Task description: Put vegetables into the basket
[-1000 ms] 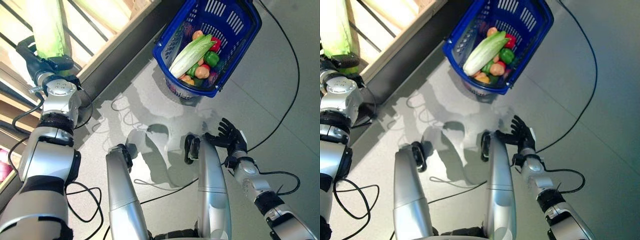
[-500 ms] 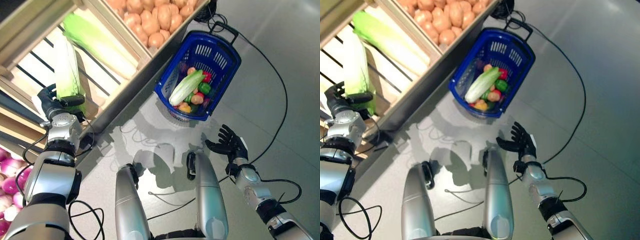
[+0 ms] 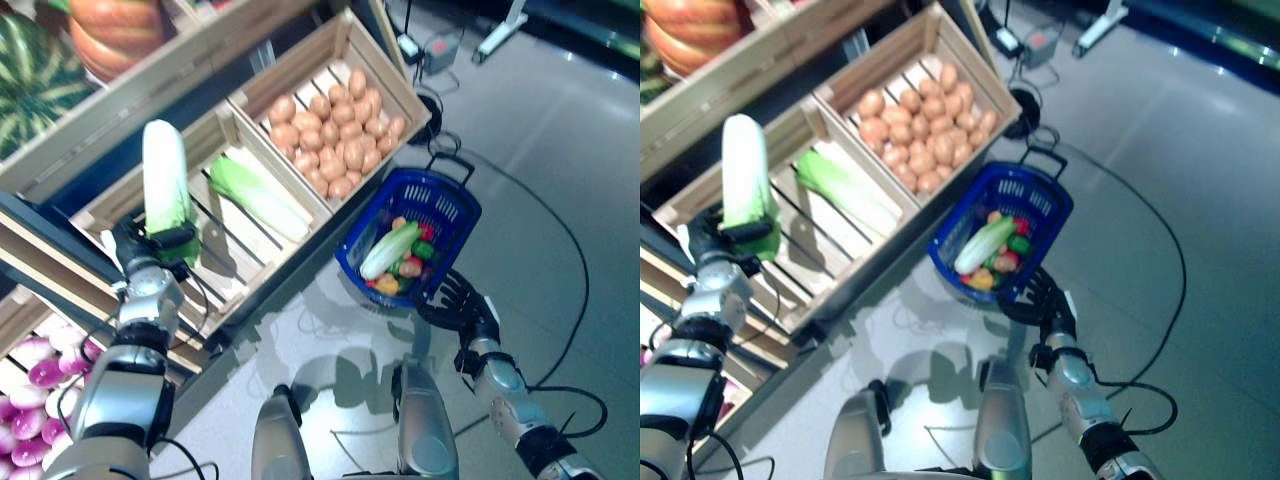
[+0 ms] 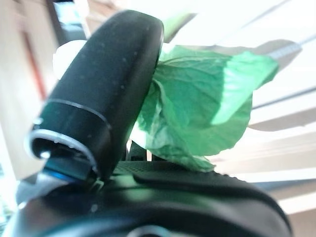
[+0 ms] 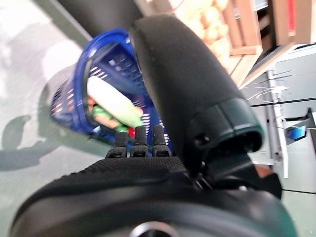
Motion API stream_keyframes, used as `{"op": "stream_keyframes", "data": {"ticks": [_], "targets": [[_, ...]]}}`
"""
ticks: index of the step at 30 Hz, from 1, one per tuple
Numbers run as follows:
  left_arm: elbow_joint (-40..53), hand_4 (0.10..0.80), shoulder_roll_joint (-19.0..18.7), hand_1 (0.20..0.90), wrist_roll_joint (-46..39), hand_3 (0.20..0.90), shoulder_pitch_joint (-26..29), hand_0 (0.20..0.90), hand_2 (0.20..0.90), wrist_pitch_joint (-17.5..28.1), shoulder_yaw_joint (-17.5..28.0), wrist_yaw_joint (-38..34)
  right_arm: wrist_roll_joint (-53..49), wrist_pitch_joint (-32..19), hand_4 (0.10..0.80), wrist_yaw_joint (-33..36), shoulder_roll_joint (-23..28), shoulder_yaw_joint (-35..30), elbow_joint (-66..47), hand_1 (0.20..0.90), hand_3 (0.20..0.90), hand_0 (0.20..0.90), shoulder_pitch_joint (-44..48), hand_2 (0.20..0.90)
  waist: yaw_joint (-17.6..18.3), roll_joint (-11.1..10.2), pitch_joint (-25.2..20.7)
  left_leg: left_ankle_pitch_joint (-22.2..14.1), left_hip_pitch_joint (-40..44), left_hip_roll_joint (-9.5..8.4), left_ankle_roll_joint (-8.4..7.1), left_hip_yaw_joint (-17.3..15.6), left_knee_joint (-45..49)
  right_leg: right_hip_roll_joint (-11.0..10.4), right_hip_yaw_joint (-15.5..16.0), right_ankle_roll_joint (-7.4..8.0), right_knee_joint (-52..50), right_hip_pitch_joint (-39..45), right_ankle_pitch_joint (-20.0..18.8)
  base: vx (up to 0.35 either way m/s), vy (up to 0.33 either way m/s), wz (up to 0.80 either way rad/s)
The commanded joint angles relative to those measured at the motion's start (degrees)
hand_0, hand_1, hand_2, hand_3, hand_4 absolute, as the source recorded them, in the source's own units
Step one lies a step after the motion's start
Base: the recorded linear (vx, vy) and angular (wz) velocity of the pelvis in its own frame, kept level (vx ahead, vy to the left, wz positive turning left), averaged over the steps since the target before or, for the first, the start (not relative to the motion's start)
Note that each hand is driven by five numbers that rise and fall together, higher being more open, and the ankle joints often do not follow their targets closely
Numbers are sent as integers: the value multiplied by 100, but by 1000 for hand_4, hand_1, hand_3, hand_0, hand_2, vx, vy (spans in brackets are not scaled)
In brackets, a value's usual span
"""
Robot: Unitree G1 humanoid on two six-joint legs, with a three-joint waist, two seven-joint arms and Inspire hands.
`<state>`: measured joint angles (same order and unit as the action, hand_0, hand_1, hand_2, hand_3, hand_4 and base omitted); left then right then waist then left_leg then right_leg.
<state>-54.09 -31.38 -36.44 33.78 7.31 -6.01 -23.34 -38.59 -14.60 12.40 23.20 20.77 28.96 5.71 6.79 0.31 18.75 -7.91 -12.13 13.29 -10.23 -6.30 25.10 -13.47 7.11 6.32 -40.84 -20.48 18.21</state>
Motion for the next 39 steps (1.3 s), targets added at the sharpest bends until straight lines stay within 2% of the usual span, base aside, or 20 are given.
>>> {"op": "stream_keyframes", "data": {"ticks": [1, 2, 6, 11, 13, 17, 21, 30, 39], "targets": [[661, 400, -136, 300, 302, 300, -385, 300, 300, 1126, -26, 210, 272, -884, 800, -484, -276, -6, -482, 900, 900, 900, -144, 900, -78, -14, -878, 262, 612, -224, 556, -220, -723, -218, -20, 63, 1905, 1137, -1061, 98, -48, -8], [663, 400, -135, 300, 303, 300, -387, 300, 300, 1125, -25, 209, 272, -884, 800, -484, -275, -5, -482, 900, 900, 900, -144, 900, -79, -9, -888, 283, 610, -221, 556, -222, -747, -211, -17, 60, 1935, 1138, -1085, 164, -99, -9], [1376, 400, 374, 300, 398, 300, -1118, 300, 300, 1414, -55, 442, -111, -881, 800, -1298, -453, -218, -787, 900, 900, 900, -362, 900, -123, 26, -1159, 671, 1339, -327, 508, -316, -1818, 18, 47, 173, 3106, 1978, -1444, 121, -102, -5], [1897, 400, 793, 300, 765, 300, -1510, 300, 300, 1561, -263, 456, -780, -659, 800, -2064, -663, -364, -1107, 900, 900, 900, -444, 900, -211, 18, -1265, 755, 1626, -362, 529, -313, -2228, 94, 126, 219, 3486, 2279, -1605, 47, -100, 2], [2270, 400, 1026, 300, 819, 300, -1720, 300, 300, 1514, -339, 536, -1164, -550, 800, -2737, -806, -390, -1359, 900, 900, 900, -412, 900, -310, -10, -1337, 795, 1801, -401, 541, -308, -2467, 139, 219, 241, 3726, 2477, -1706, 54, -129, 0], [2827, 400, 1157, 300, 1369, 300, -1988, 300, 300, 1405, -542, 456, -1392, -529, 800, -2920, -866, -405, -1794, 900, 900, 900, -386, 900, -428, -56, -1379, 823, 1941, -441, 544, -256, -2671, 193, 325, 256, 3964, 2658, -1800, 51, -108, 5], [3505, 400, 1068, 300, 2064, 300, -2188, 300, 300, 1141, -751, 530, -1640, -474, 800, -3040, -898, -496, -2307, 900, 900, 900, -337, 900, -558, -120, -1409, 844, 2049, -474, 551, -209, -2886, 247, 443, 275, 4201, 2794, -1900, 35, -103, 10], [4123, 400, 776, 300, 2468, 300, -2348, 300, 300, 949, -953, 1113, -2204, -360, 800, -3193, -749, -691, -2823, 900, 900, 900, -103, 900, -760, -216, -1436, 787, 2106, -488, 529, -105, -3010, 284, 670, 309, 4500, 2968, -2045, 12, -67, 7], [4379, 400, 634, 300, 2921, 300, -2331, 300, 300, 1291, -1068, 1157, -2031, -266, 800, -2986, -743, -657, -2843, 900, 900, 900, 1, 900, -820, -259, -1465, 718, 2183, -491, 534, -38, -3010, 298, 703, 295, 4528, 3068, -2018, 16, -2, 6]]}}
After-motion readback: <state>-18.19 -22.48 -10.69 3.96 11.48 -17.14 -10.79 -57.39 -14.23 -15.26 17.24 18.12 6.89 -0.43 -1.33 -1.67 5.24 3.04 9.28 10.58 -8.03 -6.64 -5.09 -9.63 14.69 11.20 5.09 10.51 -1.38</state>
